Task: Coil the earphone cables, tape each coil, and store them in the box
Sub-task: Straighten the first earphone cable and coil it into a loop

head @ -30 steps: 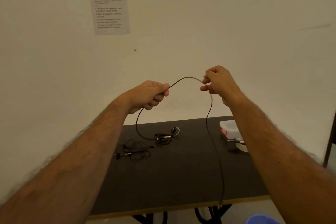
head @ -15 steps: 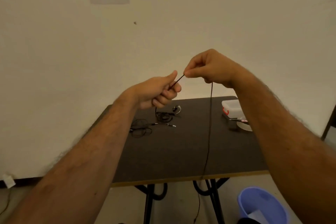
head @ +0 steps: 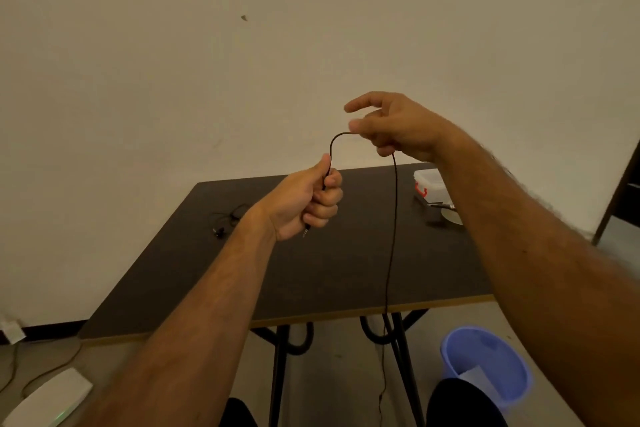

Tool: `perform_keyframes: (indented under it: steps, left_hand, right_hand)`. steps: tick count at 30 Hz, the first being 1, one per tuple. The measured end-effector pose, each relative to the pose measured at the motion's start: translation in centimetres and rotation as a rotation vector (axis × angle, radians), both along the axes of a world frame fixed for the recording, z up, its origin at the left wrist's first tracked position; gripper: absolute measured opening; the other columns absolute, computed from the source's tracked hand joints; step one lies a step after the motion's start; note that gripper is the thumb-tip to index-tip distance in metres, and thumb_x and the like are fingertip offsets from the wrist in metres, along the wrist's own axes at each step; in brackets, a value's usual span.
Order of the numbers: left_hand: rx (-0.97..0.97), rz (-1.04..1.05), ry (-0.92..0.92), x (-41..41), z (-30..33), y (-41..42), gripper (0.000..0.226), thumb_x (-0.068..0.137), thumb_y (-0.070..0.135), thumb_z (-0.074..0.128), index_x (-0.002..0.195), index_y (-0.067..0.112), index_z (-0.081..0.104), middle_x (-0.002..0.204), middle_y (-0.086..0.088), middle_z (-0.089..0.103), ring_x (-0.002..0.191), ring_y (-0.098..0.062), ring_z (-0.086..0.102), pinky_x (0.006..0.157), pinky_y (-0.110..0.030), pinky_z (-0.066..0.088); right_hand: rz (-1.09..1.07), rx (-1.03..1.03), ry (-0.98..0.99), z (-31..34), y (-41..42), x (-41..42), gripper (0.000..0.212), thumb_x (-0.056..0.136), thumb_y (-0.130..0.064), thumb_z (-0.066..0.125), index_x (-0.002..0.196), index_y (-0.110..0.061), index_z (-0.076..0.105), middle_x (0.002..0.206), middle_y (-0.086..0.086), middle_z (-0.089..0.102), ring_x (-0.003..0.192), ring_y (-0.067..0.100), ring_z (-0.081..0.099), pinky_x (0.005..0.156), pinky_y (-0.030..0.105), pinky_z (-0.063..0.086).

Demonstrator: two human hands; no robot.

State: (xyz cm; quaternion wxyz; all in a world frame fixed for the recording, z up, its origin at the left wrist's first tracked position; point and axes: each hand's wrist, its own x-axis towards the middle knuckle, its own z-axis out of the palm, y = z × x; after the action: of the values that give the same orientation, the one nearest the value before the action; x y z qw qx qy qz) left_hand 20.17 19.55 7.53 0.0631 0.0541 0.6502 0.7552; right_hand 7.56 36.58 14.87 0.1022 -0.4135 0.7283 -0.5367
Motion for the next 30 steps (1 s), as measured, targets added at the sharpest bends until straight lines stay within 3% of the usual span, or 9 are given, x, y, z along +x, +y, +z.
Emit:
perform_keyframes:
  steps: [3,5,8,11,15,20,26,30]
  left_hand:
    - [0.011,0.031,0.027,0.0,0.4,0.1,0.049,0.103,0.052,0.026,0.069,0.021,0.040,0.057,0.008,0.023,0.050,-0.008,0.011,0.042,-0.021,0.012]
    - [0.022,0.055,0.037,-0.2,0.4,-0.2,0.049,0.103,0.053,0.026,0.068,0.021,0.040,0.057,0.008,0.023,0.049,-0.007,0.013,0.041,-0.020,0.014]
    - [0.015,0.059,0.039,-0.3,0.0,-0.4,0.049,0.102,0.054,0.026,0.071,0.021,0.040,0.059,0.007,0.023,0.051,-0.009,0.015,0.043,-0.021,0.019]
    - [0.043,0.005,0.051,-0.6,-0.2,0.1,0.056,0.100,0.061,0.020,0.073,0.018,0.044,0.062,0.004,0.024,0.054,-0.012,0.015,0.046,-0.022,0.023]
    - [0.082,-0.066,0.118,-1.1,-0.2,1.8,0.062,0.098,0.064,0.016,0.080,0.015,0.051,0.062,0.003,0.027,0.054,-0.012,0.018,0.051,-0.027,0.019]
    - [0.133,-0.135,0.121,-1.3,-0.4,3.7,0.044,0.100,0.051,0.030,0.097,0.014,0.055,0.057,0.006,0.024,0.051,-0.010,0.015,0.050,-0.026,0.015]
    - [0.219,-0.126,0.082,-2.0,-0.9,4.5,0.036,0.102,0.047,0.032,0.085,0.020,0.047,0.056,0.008,0.020,0.049,-0.009,0.010,0.045,-0.022,0.013]
    - [0.087,-0.040,0.208,-1.8,0.5,4.8,0.036,0.104,0.045,0.028,0.081,0.020,0.041,0.053,0.009,0.023,0.046,-0.009,0.012,0.046,-0.028,0.009]
  right_hand:
    - [0.216,0.072,-0.028,0.3,0.1,0.3,0.043,0.089,-0.032,0.062,0.119,-0.002,0.061,0.062,-0.005,0.046,0.054,0.008,0.030,0.050,0.022,0.028]
    - [0.303,0.029,-0.019,0.5,-0.2,0.2,0.035,0.089,-0.029,0.061,0.108,0.000,0.064,0.059,-0.005,0.043,0.053,0.008,0.030,0.050,0.022,0.028]
    - [0.235,-0.035,0.087,0.7,-1.0,-0.2,0.019,0.088,-0.019,0.065,0.092,0.000,0.067,0.058,0.002,0.037,0.051,0.012,0.029,0.049,0.026,0.027]
    - [0.124,-0.086,0.161,0.4,-2.3,-0.6,0.012,0.093,-0.009,0.064,0.091,0.003,0.068,0.057,0.002,0.040,0.050,0.010,0.032,0.049,0.025,0.029]
    - [0.136,-0.297,0.050,-1.1,-4.4,-0.9,0.008,0.094,-0.003,0.060,0.090,0.001,0.065,0.053,-0.006,0.046,0.048,0.007,0.036,0.047,0.021,0.031]
    - [0.201,-0.490,-0.083,-3.2,-5.6,-1.2,0.011,0.095,-0.006,0.059,0.088,-0.005,0.067,0.057,0.002,0.043,0.046,0.009,0.034,0.046,0.023,0.034]
    - [0.161,-0.596,-0.193,-4.0,-5.7,-1.5,0.014,0.096,-0.008,0.059,0.086,-0.009,0.069,0.060,0.004,0.042,0.045,0.009,0.032,0.043,0.023,0.030]
    - [0.076,-0.494,-0.176,-5.3,-5.1,-1.8,0.011,0.096,-0.009,0.058,0.089,-0.007,0.066,0.059,0.002,0.051,0.047,0.007,0.044,0.045,0.020,0.039]
